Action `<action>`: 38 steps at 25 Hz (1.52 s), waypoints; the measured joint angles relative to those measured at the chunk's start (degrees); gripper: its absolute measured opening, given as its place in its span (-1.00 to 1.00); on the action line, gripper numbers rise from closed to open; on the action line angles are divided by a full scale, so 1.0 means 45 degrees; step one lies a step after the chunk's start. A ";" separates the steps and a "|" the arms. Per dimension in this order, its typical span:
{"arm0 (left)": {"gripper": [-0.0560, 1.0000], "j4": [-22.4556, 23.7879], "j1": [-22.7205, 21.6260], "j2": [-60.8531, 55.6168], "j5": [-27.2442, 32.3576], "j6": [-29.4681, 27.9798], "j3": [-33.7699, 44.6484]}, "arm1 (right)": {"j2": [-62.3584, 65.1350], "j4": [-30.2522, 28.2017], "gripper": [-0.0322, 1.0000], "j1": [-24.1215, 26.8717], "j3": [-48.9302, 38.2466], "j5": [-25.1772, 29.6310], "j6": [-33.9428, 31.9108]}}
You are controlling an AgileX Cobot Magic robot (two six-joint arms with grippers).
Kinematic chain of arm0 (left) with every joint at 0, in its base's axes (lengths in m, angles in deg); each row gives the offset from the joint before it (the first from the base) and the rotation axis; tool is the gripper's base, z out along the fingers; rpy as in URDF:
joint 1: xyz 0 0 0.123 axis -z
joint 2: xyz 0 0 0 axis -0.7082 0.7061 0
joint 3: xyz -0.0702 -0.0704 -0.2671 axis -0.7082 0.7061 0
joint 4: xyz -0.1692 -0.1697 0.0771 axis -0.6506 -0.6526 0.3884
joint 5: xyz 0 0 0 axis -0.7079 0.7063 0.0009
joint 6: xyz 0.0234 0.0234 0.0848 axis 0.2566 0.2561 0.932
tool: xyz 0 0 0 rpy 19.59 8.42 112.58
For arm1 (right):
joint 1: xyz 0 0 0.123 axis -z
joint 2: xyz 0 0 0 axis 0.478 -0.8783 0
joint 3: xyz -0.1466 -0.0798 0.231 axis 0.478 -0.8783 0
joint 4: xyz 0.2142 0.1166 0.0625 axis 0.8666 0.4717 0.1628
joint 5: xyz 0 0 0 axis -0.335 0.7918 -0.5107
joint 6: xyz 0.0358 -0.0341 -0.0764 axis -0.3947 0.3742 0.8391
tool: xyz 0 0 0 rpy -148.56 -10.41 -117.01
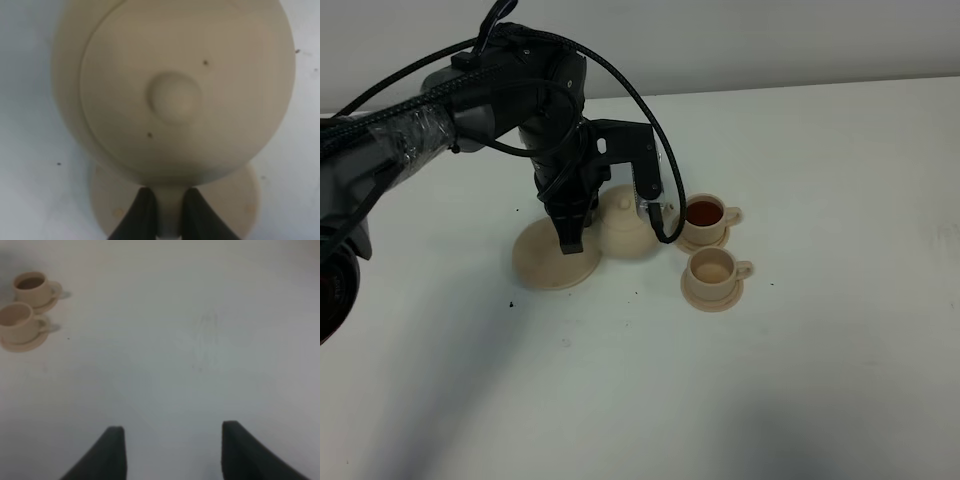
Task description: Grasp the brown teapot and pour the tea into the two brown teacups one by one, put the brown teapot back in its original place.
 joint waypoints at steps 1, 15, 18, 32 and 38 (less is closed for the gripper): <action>-0.60 -0.0020 -0.0033 0.0000 0.0058 0.0000 0.0000 | 0.0000 0.0000 -0.05 0.0000 0.0000 0.0000 0.0000; -0.60 -0.0004 0.0599 -0.0847 0.0133 0.1310 -0.0026 | 0.0000 0.0000 -0.05 0.0000 0.0000 0.0000 0.0000; -0.60 0.0249 0.0886 -0.0847 0.0380 0.1429 -0.0026 | 0.0000 0.0000 -0.05 0.0000 0.0000 0.0000 0.0000; -0.60 0.3181 0.1983 -0.0847 0.0659 0.1541 -0.0026 | 0.0000 0.0000 -0.05 0.0000 0.0000 0.0000 0.0000; -0.60 0.3822 0.2293 -0.0847 0.0206 0.1551 -0.0026 | 0.0000 0.0000 -0.05 0.0000 0.0000 0.0000 0.0000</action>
